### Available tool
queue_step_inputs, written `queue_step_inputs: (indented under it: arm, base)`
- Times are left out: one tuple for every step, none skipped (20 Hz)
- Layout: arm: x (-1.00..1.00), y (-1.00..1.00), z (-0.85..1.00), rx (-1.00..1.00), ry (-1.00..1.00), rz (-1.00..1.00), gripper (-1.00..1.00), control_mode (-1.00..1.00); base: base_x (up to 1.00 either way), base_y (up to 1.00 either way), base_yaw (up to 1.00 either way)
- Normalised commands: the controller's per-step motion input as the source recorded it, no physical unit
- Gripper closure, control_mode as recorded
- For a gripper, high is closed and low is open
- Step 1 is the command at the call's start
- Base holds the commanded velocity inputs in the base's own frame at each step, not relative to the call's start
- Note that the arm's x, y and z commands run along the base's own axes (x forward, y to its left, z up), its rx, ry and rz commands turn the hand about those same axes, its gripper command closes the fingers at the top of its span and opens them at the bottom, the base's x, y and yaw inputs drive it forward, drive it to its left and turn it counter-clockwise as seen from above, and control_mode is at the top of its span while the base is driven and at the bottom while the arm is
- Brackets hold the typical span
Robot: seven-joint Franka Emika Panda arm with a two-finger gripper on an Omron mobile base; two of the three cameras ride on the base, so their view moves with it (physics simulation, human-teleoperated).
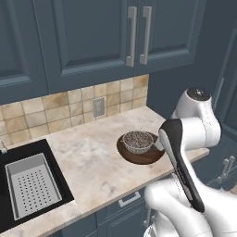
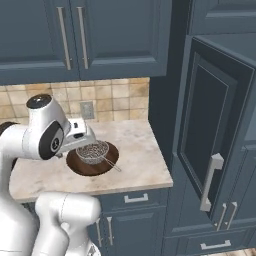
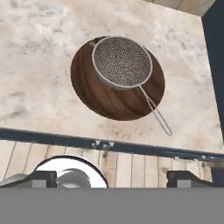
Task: Open the cabinet and setup a tea strainer by placing it in the bowl upright.
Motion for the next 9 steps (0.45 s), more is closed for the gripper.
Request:
queue_step_inputs:
  arm:
    - [-0.63, 0.0, 0.84, 0.09, -0.09, -0.19, -1.0, -1.0]
    - [-0.52, 0.03, 0.77, 0.08, -0.08, -0.19, -1.0, -1.0]
    - [-0.26, 0.19, 0.59, 0.08, -0.08, -0.25, -1.0, -1.0]
    - [-0.16, 0.28, 0.36, 0.11, 0.0, -0.27, -1.0, -1.0]
    - [-0.1, 0.17, 0.29, 0.13, 0.0, -0.27, -1.0, -1.0]
    - [-0.06, 0.12, 0.31, 0.15, 0.0, -0.27, -1.0, -1.0]
    - [-0.05, 0.15, 0.33, 0.15, 0.0, -0.25, -1.0, -1.0]
    - [0.0, 0.27, 0.35, 0.13, 0.0, -0.23, -1.0, -1.0]
    - [-0.02, 0.3, 0.38, 0.12, 0.0, -0.22, -1.0, -1.0]
  base:
    - [0.0, 0.0, 0.0]
    - [0.0, 0.0, 0.0]
    - [0.0, 0.0, 0.0]
    - [0.0, 0.0, 0.0]
    - [0.0, 0.0, 0.0]
    - [0.0, 0.0, 0.0]
    - [0.0, 0.0, 0.0]
    - [0.0, 0.0, 0.0]
    - [0.0, 0.0, 0.0]
